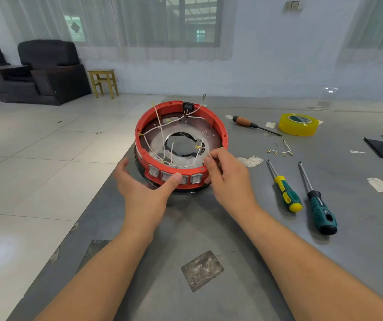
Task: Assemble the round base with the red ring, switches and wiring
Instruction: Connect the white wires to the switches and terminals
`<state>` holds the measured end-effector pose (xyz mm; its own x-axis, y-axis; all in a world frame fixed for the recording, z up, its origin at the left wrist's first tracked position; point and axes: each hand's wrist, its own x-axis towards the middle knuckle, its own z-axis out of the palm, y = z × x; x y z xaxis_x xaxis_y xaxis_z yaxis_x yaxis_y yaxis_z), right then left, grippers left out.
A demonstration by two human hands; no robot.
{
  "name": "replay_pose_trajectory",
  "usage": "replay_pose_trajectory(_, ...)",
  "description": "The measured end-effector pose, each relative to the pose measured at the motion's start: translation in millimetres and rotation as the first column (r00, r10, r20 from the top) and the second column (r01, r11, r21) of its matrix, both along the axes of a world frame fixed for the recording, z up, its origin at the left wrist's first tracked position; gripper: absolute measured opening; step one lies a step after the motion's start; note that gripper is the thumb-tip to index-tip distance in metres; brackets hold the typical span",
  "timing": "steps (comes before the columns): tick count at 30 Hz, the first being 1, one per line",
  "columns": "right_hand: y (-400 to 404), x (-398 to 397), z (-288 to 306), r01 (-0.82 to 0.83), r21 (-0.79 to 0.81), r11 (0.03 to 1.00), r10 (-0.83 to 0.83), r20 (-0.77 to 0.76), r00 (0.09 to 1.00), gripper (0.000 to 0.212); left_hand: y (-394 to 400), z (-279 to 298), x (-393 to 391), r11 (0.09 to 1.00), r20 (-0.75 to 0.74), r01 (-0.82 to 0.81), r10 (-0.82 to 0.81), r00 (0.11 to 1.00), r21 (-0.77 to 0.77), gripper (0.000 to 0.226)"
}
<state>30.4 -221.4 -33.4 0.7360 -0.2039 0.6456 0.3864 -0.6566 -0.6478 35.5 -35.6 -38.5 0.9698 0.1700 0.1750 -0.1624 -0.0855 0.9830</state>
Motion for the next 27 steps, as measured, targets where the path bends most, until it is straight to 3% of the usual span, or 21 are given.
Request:
replay_pose_trajectory(2, -0.3, -0.8, -1.1, 0.022, 0.007, 1.0, -0.022, 0.025, 0.999, 0.014, -4.3, 4.6, -2.6, 0.912, -0.178, 0.104, -0.187, 0.966, -0.397, 0.121)
replay_pose_trajectory(3, -0.1, -1.4, -1.6, 0.028, 0.003, 1.0, -0.028, 0.039, 0.999, 0.013, -4.9, 6.3, -3.3, 0.84, -0.218, 0.132, -0.284, 0.934, -0.526, 0.117)
replay_pose_trajectory(5, 1.4, -2.3, -2.3, 0.023, -0.024, 0.999, -0.021, 0.072, 0.997, 0.01, -4.7, 6.6, -1.4, 0.734, -0.236, 0.194, -0.438, 0.868, -0.651, 0.087)
replay_pose_trajectory(7, 2.6, -3.1, -3.0, 0.021, -0.078, 0.997, -0.013, 0.105, 0.994, 0.009, -3.3, 6.2, 0.1, 0.677, -0.217, 0.241, -0.518, 0.827, -0.696, 0.057)
replay_pose_trajectory(9, 3.3, -3.5, -3.4, 0.031, -0.137, 0.99, -0.014, 0.123, 0.992, 0.014, 0.2, 8.6, 0.5, 0.627, -0.198, 0.219, -0.526, 0.827, -0.748, 0.047)
replay_pose_trajectory(12, 5.4, -5.5, -3.3, 0.004, -0.199, 0.98, 0.025, 0.145, 0.989, 0.023, 4.9, 12.3, 1.3, 0.598, -0.204, 0.184, -0.522, 0.828, -0.78, 0.041)
replay_pose_trajectory(18, 4.5, -6.4, -3.5, -0.028, -0.21, 0.977, 0.048, 0.093, 0.994, 0.014, 9.6, 8.8, 8.8, 0.626, -0.208, 0.192, -0.508, 0.836, -0.756, 0.041)
replay_pose_trajectory(24, 5.6, -4.9, 3.8, 0.074, 0.038, 0.997, -0.075, 0.01, 0.997, 0.01, 8.2, 0.8, 15.1, 0.679, -0.193, 0.192, -0.448, 0.873, -0.708, 0.042)
replay_pose_trajectory(27, 8.7, -2.5, 14.9, -0.027, 0.325, 0.945, 0.066, -0.109, 0.992, 0.007, 6.6, -0.4, 14.9, 0.681, -0.188, 0.192, -0.442, 0.877, -0.707, 0.044)
